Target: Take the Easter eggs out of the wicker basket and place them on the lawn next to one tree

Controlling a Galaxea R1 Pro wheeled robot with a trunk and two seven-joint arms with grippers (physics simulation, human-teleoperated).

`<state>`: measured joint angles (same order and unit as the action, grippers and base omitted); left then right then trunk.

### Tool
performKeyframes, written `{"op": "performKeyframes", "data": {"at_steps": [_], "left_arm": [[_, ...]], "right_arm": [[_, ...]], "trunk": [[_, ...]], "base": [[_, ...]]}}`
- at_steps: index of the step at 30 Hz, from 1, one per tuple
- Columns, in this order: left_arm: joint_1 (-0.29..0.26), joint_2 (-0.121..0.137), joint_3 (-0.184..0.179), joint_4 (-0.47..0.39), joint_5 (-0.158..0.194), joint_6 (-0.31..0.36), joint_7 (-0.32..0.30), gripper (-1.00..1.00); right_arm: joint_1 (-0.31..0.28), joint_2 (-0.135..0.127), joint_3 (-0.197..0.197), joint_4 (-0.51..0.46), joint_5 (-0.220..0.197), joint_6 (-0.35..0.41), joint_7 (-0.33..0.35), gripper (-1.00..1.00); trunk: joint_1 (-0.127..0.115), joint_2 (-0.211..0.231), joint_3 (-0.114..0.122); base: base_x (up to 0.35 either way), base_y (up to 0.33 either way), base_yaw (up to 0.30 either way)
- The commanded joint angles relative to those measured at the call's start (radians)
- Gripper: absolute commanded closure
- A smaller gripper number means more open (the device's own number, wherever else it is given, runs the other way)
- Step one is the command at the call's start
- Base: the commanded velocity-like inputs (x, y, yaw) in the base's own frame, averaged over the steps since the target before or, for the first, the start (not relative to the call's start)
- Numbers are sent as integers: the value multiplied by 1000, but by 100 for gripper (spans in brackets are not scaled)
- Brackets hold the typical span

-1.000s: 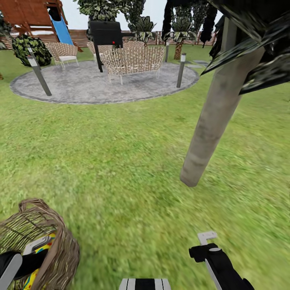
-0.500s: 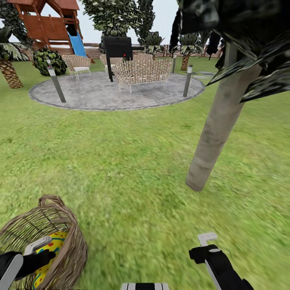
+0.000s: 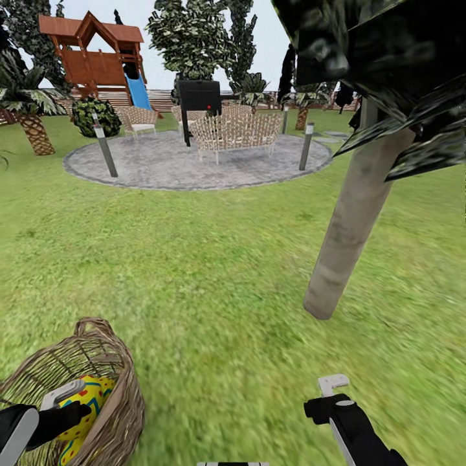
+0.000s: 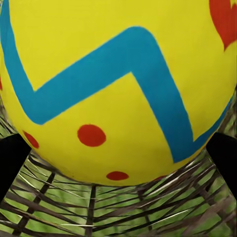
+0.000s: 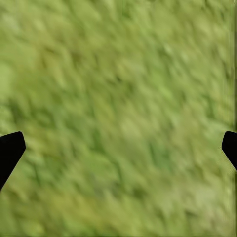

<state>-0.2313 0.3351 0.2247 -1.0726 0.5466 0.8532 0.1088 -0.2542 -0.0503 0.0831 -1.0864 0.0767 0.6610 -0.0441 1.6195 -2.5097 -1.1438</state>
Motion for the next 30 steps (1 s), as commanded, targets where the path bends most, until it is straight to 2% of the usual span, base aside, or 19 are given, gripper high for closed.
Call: {"op": "performKeyframes", "data": {"at_steps": [1, 17, 20, 22, 30], "left_arm": [[0, -3, -1, -1, 10, 4, 9, 100], [0, -8, -5, -10, 10, 4, 7, 100], [0, -7, -4, -10, 7, 4, -72, 100], [0, -7, -3, -7, 2, 4, -93, 100], [0, -7, -2, -10, 0, 4, -95, 100]], "right_arm": [[0, -1, 3, -1, 8, 7, -2, -100], [0, -2, 4, 16, 8, 6, -2, -100], [0, 0, 4, 17, 8, 8, -2, -100], [0, 0, 4, 17, 8, 8, -2, -100], [0, -1, 3, 17, 8, 8, -2, -100]], "trunk": [[-1, 0, 3], [-8, 4, 65], [-9, 4, 77], [-10, 5, 84], [-14, 7, 115]], "base": [[0, 0, 0], [0, 0, 167], [0, 0, 253], [0, 0, 254], [0, 0, 254]]}}
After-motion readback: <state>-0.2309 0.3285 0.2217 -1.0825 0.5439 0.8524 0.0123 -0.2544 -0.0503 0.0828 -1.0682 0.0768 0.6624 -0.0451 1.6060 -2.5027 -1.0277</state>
